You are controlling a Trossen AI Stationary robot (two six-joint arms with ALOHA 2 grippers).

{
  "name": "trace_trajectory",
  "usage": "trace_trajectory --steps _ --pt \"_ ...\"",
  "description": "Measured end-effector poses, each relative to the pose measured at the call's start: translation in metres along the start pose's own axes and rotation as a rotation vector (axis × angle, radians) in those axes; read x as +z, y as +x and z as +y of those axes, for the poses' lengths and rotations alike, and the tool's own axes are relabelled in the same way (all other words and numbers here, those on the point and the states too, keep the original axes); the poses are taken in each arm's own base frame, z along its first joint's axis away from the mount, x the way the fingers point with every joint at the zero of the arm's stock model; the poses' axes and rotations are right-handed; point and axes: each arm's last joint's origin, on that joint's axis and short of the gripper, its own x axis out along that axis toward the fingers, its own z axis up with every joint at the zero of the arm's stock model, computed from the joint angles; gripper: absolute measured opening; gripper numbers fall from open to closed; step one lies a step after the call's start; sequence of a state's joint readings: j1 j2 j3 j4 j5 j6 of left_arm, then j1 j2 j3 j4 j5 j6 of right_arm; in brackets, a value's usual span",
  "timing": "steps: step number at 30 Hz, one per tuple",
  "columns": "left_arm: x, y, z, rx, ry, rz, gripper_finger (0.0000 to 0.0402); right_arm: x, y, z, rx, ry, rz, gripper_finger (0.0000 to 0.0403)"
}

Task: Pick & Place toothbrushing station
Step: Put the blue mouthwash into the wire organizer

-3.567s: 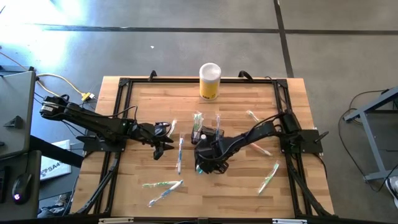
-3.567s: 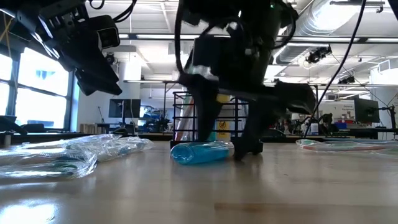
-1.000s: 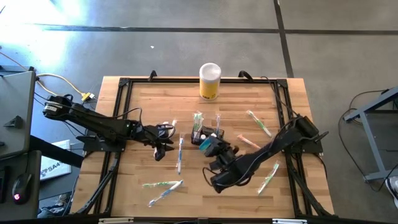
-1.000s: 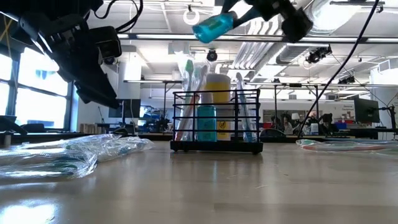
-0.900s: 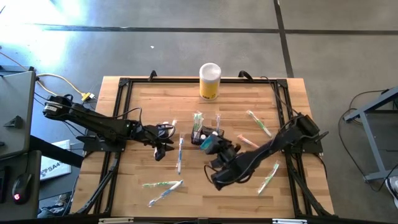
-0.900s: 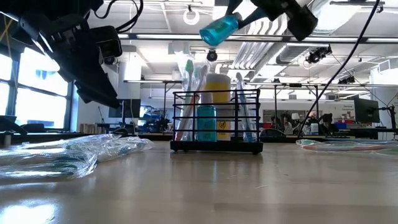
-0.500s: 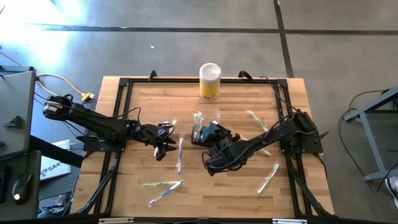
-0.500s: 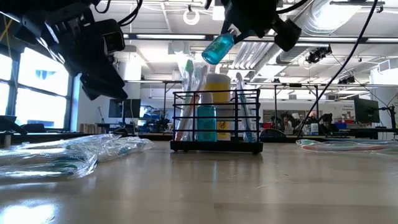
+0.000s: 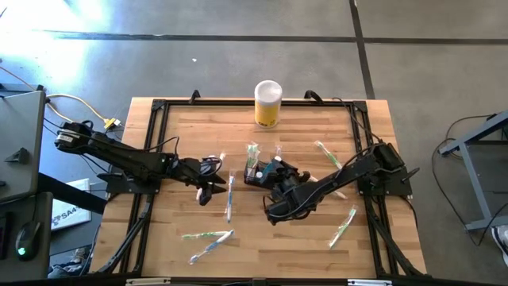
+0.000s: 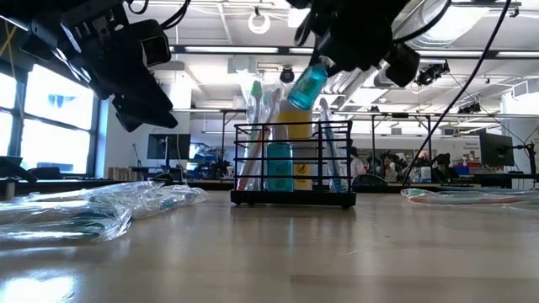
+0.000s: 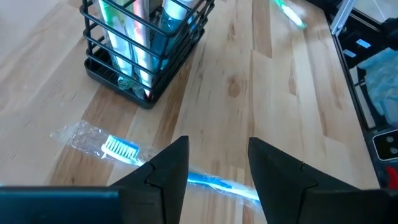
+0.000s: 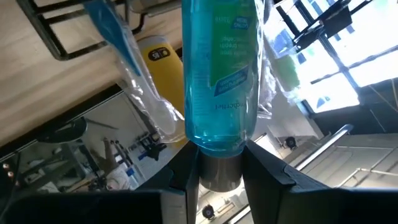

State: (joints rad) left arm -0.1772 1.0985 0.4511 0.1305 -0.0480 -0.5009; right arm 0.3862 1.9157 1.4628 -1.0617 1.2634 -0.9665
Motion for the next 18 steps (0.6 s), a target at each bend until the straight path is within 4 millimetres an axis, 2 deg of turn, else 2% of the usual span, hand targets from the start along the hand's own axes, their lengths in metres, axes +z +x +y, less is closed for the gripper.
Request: trace_trajectory --steps 18 --pt "0.0 0.0 0.0 -0.014 0.018 0.005 0.0161 0.012 0.004 0.004 0.009 -0.013 -0.031 0.0085"
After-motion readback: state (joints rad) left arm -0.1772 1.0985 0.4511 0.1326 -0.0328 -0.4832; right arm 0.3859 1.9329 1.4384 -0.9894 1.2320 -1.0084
